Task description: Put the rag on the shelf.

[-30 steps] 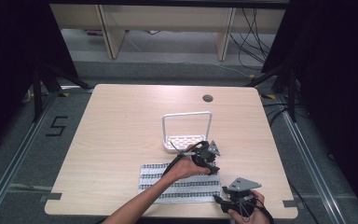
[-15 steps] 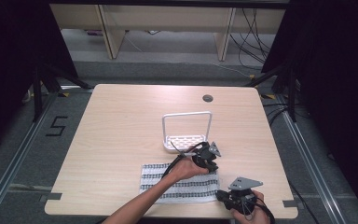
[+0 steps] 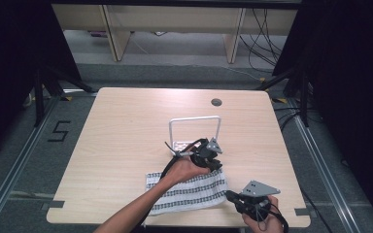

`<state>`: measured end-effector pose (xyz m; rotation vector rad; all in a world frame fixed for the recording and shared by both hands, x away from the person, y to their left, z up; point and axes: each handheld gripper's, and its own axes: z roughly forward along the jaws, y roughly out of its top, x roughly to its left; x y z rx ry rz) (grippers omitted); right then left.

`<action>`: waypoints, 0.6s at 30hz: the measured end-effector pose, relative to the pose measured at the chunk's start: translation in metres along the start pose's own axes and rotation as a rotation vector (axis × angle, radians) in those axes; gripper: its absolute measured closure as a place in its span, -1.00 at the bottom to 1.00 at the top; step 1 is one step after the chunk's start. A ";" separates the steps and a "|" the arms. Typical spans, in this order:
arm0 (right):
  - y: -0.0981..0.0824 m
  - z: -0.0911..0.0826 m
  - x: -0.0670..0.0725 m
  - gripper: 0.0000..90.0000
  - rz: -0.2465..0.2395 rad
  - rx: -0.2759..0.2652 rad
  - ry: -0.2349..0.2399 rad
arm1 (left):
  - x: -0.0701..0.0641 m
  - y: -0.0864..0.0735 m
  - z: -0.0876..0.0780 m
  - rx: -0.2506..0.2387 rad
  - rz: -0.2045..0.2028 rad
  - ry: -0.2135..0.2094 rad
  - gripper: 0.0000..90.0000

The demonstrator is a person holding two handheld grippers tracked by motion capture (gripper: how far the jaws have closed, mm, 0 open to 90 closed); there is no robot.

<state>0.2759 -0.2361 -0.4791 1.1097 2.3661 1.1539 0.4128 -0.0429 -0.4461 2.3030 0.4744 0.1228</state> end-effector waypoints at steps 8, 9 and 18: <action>0.021 -0.019 -0.006 0.93 -0.030 -0.099 -0.010 | 0.004 0.009 -0.039 -0.048 0.000 0.030 0.87; 0.026 -0.022 -0.005 0.93 -0.026 -0.115 -0.013 | 0.006 0.011 -0.047 -0.035 0.028 0.035 0.87; 0.086 -0.047 -0.007 0.94 -0.086 -0.221 0.006 | 0.010 0.028 -0.121 -0.176 0.012 0.104 0.87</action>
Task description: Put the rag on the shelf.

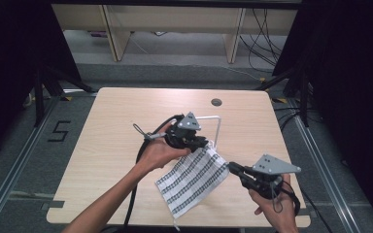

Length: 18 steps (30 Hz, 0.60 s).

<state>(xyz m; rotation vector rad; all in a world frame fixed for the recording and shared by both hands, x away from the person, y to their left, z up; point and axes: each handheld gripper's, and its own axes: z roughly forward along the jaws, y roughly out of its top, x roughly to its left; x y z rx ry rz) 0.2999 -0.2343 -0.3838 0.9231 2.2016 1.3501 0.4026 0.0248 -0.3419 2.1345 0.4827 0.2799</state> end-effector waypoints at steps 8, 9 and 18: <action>0.072 -0.009 -0.015 0.95 -0.088 -0.111 -0.016 | 0.007 0.016 -0.052 -0.120 -0.079 0.003 0.87; 0.072 -0.009 -0.015 0.95 -0.088 -0.111 -0.016 | 0.007 0.016 -0.052 -0.120 -0.079 0.003 0.87; 0.113 0.002 -0.020 0.95 -0.111 -0.112 -0.032 | 0.020 0.024 -0.070 -0.160 -0.136 0.039 0.86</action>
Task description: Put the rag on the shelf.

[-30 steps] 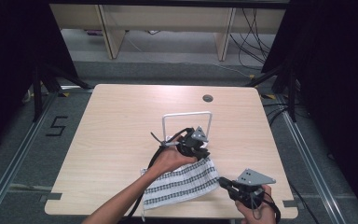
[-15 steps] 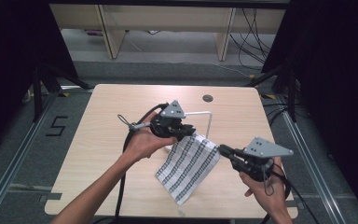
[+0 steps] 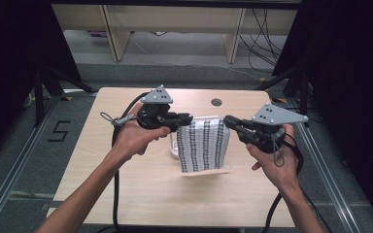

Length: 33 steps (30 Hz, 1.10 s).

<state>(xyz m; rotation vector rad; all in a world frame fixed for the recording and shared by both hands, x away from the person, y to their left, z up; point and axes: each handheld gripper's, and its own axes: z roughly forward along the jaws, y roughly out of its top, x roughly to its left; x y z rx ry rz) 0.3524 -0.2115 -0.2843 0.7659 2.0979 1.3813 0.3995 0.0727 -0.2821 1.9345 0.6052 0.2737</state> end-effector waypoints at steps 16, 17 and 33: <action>0.030 0.012 -0.018 0.95 0.006 -0.056 -0.026 | 0.021 0.032 -0.007 -0.073 -0.022 0.059 0.86; 0.032 0.013 -0.020 0.95 0.005 -0.061 -0.031 | 0.022 0.034 -0.006 -0.072 -0.021 0.060 0.87; 0.054 0.046 -0.050 0.95 0.046 -0.049 -0.045 | 0.056 0.055 0.009 -0.112 -0.100 0.142 0.86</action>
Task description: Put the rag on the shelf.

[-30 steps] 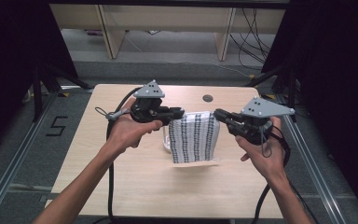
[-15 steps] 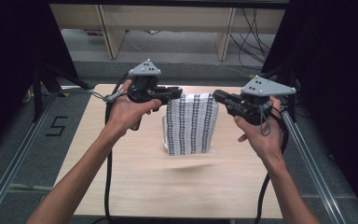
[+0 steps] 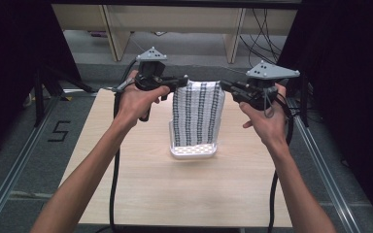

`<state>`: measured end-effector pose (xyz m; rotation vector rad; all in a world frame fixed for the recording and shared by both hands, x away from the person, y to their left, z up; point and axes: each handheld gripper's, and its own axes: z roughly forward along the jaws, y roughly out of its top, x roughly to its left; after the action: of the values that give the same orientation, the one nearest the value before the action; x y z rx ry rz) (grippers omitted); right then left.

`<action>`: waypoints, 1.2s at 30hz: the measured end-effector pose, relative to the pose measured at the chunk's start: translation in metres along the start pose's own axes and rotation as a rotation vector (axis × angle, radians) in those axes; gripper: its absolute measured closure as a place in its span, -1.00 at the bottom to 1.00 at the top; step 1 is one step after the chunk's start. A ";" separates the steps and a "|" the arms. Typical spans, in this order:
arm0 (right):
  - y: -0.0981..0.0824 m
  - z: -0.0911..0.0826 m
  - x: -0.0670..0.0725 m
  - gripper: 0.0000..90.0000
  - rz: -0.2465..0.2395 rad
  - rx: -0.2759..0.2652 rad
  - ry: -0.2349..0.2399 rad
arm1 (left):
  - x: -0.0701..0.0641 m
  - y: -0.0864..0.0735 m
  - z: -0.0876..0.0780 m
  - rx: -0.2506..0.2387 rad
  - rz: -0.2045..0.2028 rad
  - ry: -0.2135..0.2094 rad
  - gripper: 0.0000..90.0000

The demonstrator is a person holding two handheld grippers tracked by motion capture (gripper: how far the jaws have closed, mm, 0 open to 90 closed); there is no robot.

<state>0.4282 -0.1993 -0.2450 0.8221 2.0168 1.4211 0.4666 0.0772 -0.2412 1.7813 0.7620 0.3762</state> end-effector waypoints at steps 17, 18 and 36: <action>0.002 0.067 -0.041 0.94 0.060 0.071 -0.074 | 0.047 -0.007 0.053 -0.022 -0.169 0.080 0.85; 0.000 0.071 -0.043 0.94 0.078 0.079 -0.077 | 0.050 -0.009 0.055 -0.024 -0.184 0.078 0.85; -0.036 0.119 -0.058 0.84 0.168 0.174 -0.077 | 0.073 -0.040 0.077 0.046 -0.281 0.082 0.80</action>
<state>0.5463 -0.1770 -0.3102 1.1270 2.0742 1.2922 0.5545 0.0765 -0.3132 1.6802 1.0715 0.2469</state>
